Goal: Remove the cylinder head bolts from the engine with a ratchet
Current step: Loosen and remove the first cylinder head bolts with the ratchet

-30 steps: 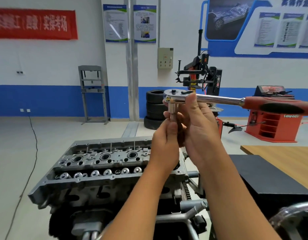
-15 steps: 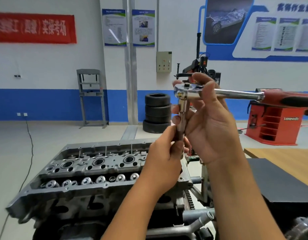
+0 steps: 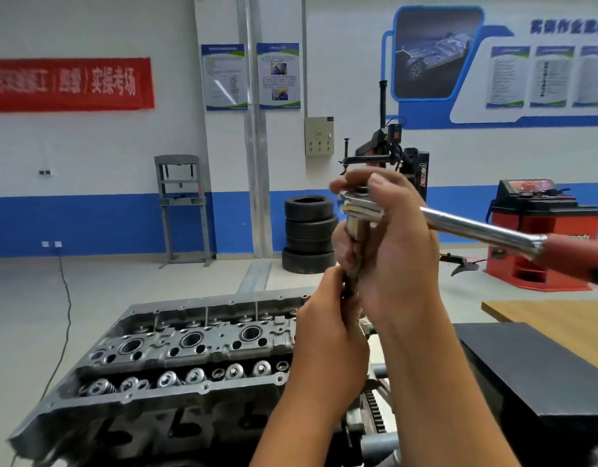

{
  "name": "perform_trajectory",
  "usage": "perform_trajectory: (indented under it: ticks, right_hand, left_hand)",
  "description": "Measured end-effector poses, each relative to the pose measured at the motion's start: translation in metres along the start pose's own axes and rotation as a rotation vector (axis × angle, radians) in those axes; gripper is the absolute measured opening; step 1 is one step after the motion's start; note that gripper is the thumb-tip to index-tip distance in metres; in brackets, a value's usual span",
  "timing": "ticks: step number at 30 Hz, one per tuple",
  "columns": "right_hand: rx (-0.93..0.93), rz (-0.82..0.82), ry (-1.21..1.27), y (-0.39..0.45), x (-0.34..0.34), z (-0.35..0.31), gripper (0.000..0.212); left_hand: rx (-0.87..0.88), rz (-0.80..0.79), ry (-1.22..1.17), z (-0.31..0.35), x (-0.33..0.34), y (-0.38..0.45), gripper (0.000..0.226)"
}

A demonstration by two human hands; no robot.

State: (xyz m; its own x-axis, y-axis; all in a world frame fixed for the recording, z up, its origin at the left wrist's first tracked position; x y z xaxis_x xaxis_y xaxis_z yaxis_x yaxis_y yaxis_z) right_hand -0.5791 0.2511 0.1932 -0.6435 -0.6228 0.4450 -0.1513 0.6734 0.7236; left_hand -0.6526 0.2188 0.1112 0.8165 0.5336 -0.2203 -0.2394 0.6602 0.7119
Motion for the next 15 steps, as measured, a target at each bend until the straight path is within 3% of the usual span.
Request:
perform_trajectory:
  ticks: [4, 10, 15]
  right_hand:
    - [0.075, -0.009, 0.041, 0.000, -0.009, -0.007, 0.033]
    - [-0.153, 0.094, -0.222, -0.012, -0.006, -0.002, 0.039]
    - [-0.270, 0.209, -0.180, -0.024, 0.007, 0.010, 0.046]
  left_hand:
    - [-0.011, 0.069, 0.005, 0.001, 0.008, -0.002, 0.034]
    - [-0.034, 0.136, -0.054, -0.002, 0.014, -0.004, 0.033]
    - [-0.015, 0.086, -0.038, -0.004, 0.012, -0.004, 0.022]
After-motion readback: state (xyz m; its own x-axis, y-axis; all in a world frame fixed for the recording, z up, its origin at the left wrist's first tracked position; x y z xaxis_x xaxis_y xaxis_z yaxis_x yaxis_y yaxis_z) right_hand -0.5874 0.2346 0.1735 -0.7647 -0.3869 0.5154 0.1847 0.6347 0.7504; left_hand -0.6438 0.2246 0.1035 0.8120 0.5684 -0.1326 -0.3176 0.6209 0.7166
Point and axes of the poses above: each hand's wrist, its own y-axis towards the middle knuckle, its own x-axis out of the palm, z = x × y, the point moved 1 cm from there along y, towards the middle knuckle, and after that the axes turned 3 degrees about y, right-handed, at the moved point
